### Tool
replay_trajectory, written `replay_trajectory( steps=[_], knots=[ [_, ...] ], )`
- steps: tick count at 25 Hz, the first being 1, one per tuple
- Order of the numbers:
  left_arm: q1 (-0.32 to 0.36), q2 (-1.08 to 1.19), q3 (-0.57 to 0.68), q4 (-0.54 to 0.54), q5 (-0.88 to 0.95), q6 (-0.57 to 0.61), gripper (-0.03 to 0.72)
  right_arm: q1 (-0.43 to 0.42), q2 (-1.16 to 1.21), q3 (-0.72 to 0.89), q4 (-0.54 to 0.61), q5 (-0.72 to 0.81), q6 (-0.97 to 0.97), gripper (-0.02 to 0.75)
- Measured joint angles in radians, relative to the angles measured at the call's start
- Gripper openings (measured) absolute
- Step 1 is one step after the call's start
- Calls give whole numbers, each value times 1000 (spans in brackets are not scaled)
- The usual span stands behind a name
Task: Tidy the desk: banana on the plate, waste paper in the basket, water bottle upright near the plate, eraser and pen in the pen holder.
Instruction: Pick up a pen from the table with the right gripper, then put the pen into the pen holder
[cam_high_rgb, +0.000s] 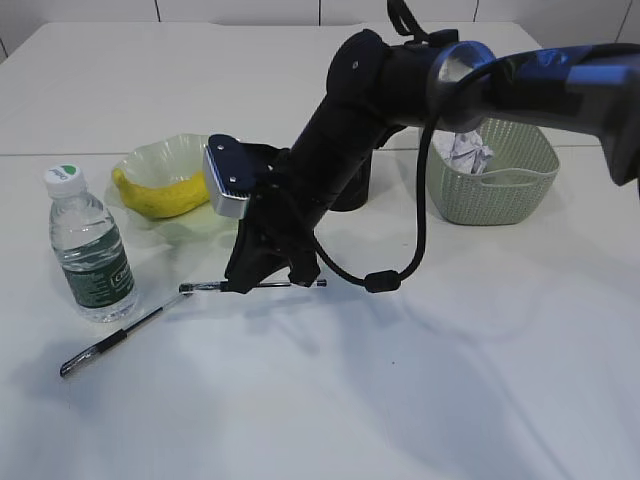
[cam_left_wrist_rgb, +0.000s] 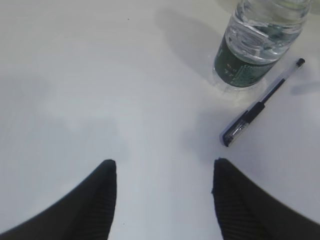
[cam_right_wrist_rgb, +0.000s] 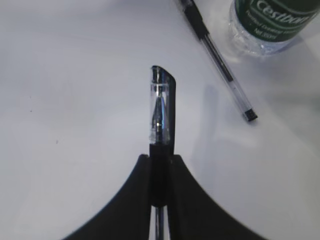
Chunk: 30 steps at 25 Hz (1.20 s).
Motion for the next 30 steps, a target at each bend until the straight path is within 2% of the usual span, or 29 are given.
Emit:
replay_trajectory(
  steps=[7, 30],
  knots=[
    [0, 0, 0, 0, 0, 0, 432, -29, -48, 0, 99, 16, 7, 31],
    [0, 0, 0, 0, 0, 0, 428, -234, -178, -2, 516, 47, -22, 31]
  ],
)
